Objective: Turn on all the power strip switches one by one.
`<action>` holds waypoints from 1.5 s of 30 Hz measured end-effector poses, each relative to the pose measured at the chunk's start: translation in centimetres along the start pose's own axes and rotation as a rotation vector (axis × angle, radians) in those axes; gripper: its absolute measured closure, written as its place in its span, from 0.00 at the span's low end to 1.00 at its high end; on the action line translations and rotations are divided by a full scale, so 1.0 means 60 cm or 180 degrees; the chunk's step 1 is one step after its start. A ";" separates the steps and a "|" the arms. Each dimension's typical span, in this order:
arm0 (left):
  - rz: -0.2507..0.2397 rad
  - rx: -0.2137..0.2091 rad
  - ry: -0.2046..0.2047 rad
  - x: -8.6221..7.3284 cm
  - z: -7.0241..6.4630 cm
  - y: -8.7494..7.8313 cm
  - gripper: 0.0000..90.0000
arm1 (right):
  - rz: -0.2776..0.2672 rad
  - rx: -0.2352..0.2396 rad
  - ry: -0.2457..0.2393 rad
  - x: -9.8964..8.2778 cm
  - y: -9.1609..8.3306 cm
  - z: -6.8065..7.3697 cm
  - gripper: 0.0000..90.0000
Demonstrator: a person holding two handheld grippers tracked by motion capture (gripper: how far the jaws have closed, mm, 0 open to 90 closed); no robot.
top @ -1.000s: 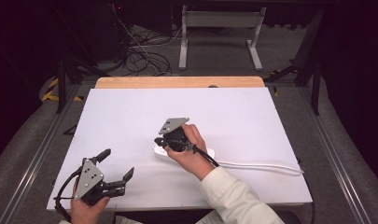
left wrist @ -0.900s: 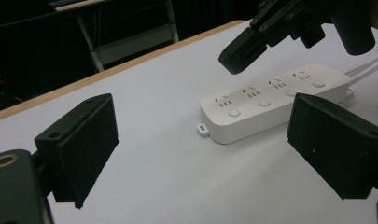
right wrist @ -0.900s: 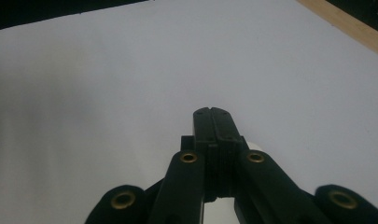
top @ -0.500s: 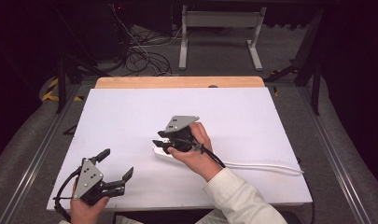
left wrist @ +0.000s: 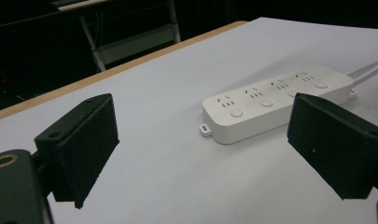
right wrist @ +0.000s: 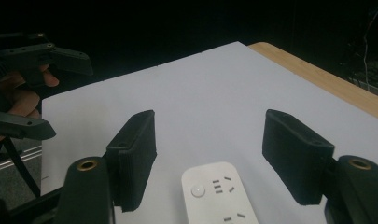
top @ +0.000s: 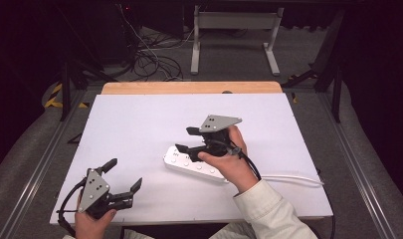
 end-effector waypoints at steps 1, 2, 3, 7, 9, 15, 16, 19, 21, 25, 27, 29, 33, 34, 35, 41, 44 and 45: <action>0.0002 0.0001 0.0001 0.000 0.000 0.000 0.10 | 0.0001 -0.0005 0.0051 -0.002 -0.006 -0.002 0.39; 0.0001 0.0002 0.0001 0.000 0.000 0.000 0.10 | 0.0016 -0.0003 0.0099 -0.004 -0.013 -0.004 0.40; 0.0002 0.0002 0.0001 0.000 0.000 0.000 0.10 | 0.0028 -0.0032 0.0122 -0.006 -0.020 -0.007 0.40; 0.0002 -0.0001 0.0003 0.000 0.000 0.000 0.10 | -0.0111 -0.0109 0.0124 -0.011 -0.053 -0.019 0.38; 0.0003 -0.0002 0.0003 0.000 0.001 0.000 0.10 | -0.0190 -0.0138 0.0114 -0.015 -0.069 -0.024 0.34; -0.0001 -0.0004 -0.0012 0.000 0.000 0.000 0.10 | -0.0366 -0.0190 0.0047 -0.033 -0.108 -0.033 0.31; -0.0001 0.0001 -0.0014 0.000 0.001 0.000 0.10 | -0.0392 -0.0185 0.0044 -0.038 -0.114 -0.034 0.31; 0.0000 0.0000 -0.0022 0.000 0.001 0.000 0.10 | -0.0468 -0.0224 0.0049 -0.053 -0.134 -0.041 0.29; -0.0001 -0.0001 -0.0025 0.000 0.001 0.000 0.10 | -0.0495 -0.0236 0.0048 -0.065 -0.148 -0.047 0.28; -0.0001 -0.0006 -0.0029 0.000 0.001 0.000 0.10 | -0.0481 -0.0269 0.0063 -0.089 -0.167 -0.053 0.26; 0.0000 -0.0009 -0.0028 0.000 0.002 0.000 0.10 | -0.0502 -0.0267 0.0082 -0.103 -0.175 -0.056 0.26; -0.0007 -0.0013 -0.0028 0.000 0.001 0.000 0.10 | -0.0469 -0.0274 0.0095 -0.120 -0.180 -0.059 0.24; -0.0011 -0.0030 -0.0037 0.001 0.002 -0.002 0.10 | -0.0397 -0.0316 0.0109 -0.158 -0.191 -0.067 0.22; -0.0008 -0.0039 -0.0037 0.001 0.002 -0.002 0.10 | -0.0395 -0.0321 0.0118 -0.167 -0.194 -0.068 0.22; 0.0002 -0.0053 -0.0038 0.000 0.002 -0.003 0.10 | -0.0399 -0.0333 0.0127 -0.175 -0.198 -0.070 0.21; 0.0024 -0.0103 -0.0067 -0.003 0.003 -0.006 0.09 | -0.0329 -0.0372 0.0150 -0.225 -0.220 -0.078 0.16; 0.0048 -0.0138 -0.0071 -0.007 0.002 -0.009 0.09 | -0.0235 -0.0358 0.0137 -0.246 -0.224 -0.077 0.13; 0.0044 -0.0140 -0.0059 -0.008 0.003 -0.011 0.09 | -0.0204 -0.0358 0.0127 -0.252 -0.226 -0.077 0.12</action>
Point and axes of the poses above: each handheld gripper's, and its own axes: y roughly forward along the jaws, x roughly out of its top, z roughly to its left, the point moved 6 cm from there along y, roughly forward along the jaws, and after that the axes turned 3 degrees about x, right-handed, at the moved point
